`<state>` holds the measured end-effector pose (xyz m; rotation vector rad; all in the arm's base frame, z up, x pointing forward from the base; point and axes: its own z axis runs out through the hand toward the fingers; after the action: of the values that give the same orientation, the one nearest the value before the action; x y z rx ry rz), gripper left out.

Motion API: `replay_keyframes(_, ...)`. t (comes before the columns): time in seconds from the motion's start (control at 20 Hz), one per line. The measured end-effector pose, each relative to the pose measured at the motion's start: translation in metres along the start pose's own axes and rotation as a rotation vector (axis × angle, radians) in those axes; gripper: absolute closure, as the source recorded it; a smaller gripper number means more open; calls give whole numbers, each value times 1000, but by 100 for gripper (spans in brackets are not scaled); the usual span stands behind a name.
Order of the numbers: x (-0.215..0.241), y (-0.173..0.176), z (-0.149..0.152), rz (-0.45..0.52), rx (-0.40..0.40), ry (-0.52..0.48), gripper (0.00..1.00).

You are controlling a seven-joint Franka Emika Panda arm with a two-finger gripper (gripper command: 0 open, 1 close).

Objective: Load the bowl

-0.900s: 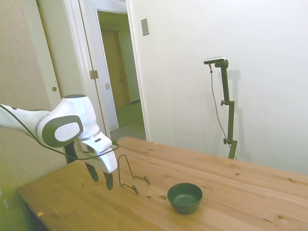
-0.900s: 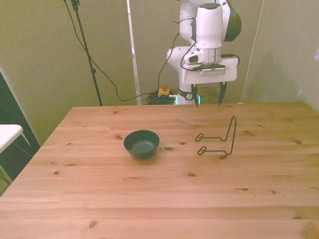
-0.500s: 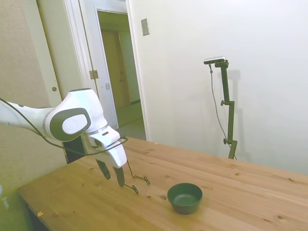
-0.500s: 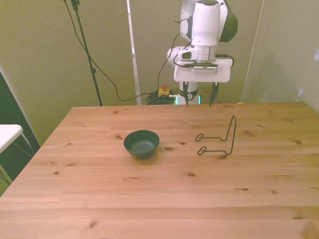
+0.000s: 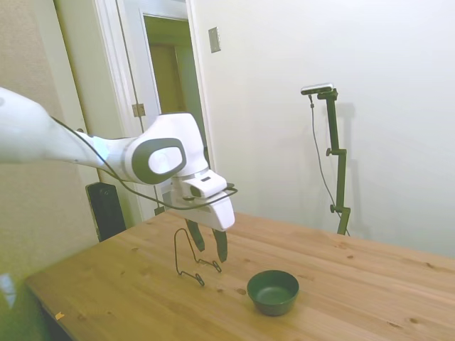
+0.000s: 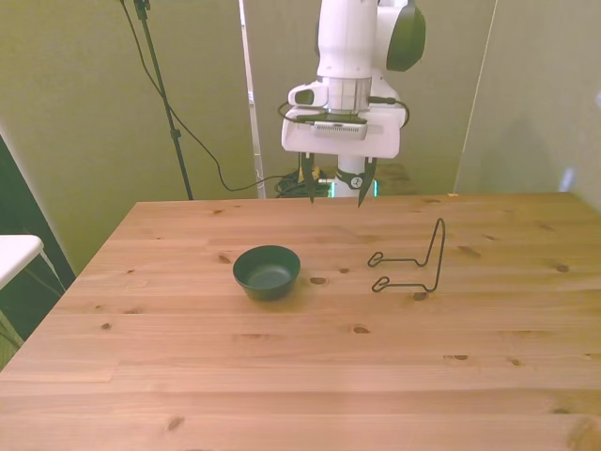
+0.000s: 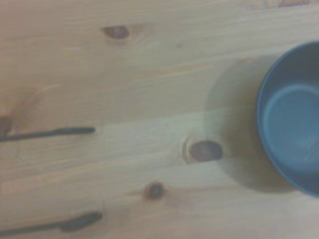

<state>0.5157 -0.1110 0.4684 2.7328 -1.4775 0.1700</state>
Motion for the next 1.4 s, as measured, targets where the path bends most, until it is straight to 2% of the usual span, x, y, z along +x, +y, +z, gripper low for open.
replay_keyframes(0.2,26,-20,17,-17,-69,10,0)
replay_keyframes(0.45,52,-18,14,0,-135,47,0)
replay_keyframes(0.65,75,-12,15,18,-140,48,0)
replay_keyframes(0.9,94,-22,44,-35,-124,3,0)
replay_keyframes(1.05,94,-30,59,-52,-142,-4,0)
replay_keyframes(1.4,86,-39,66,-72,-151,-9,0)
